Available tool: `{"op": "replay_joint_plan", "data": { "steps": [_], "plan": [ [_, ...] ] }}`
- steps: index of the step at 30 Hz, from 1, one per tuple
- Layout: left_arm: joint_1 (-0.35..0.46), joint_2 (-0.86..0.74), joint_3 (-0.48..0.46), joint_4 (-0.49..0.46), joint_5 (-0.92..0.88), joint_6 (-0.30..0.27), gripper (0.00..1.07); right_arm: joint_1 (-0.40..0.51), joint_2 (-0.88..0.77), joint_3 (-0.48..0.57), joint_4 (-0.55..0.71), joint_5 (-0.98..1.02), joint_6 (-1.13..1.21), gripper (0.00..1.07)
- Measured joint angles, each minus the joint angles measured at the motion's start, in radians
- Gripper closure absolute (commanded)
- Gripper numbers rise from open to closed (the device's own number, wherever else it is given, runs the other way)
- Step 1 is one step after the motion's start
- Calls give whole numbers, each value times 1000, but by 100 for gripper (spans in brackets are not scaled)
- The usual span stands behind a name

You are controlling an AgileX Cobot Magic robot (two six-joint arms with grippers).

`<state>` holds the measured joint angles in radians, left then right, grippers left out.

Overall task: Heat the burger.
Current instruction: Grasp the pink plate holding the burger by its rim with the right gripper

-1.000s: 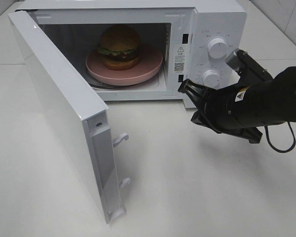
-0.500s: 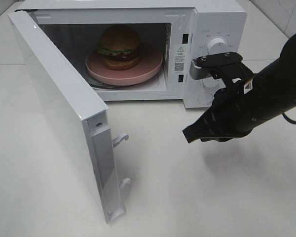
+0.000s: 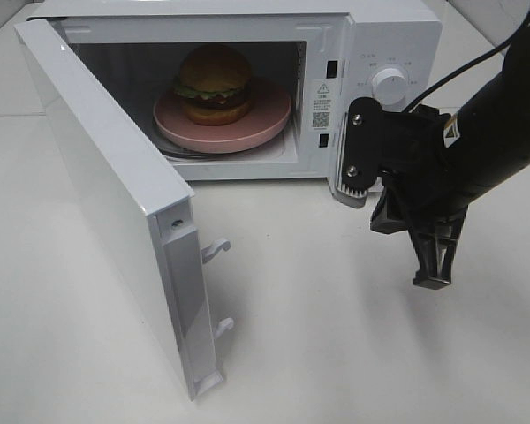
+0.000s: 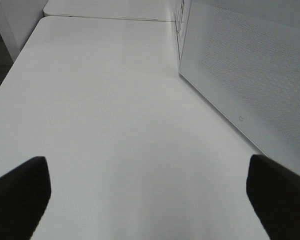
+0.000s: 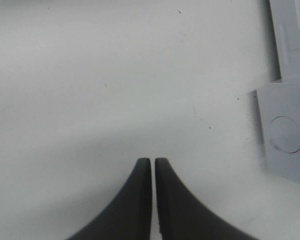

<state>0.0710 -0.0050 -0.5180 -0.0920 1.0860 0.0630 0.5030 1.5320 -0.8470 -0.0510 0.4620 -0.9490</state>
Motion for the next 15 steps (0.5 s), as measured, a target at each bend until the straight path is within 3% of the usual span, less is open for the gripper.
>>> {"op": "replay_joint_plan", "data": {
  "steps": [7,15],
  "plan": [
    [0,0,0,0,0,0,4,0,0,-2,-206,-2,-132,99],
    [0,0,0,0,0,0,4,0,0,-5,-290,-26,-172,98]
  ]
}}
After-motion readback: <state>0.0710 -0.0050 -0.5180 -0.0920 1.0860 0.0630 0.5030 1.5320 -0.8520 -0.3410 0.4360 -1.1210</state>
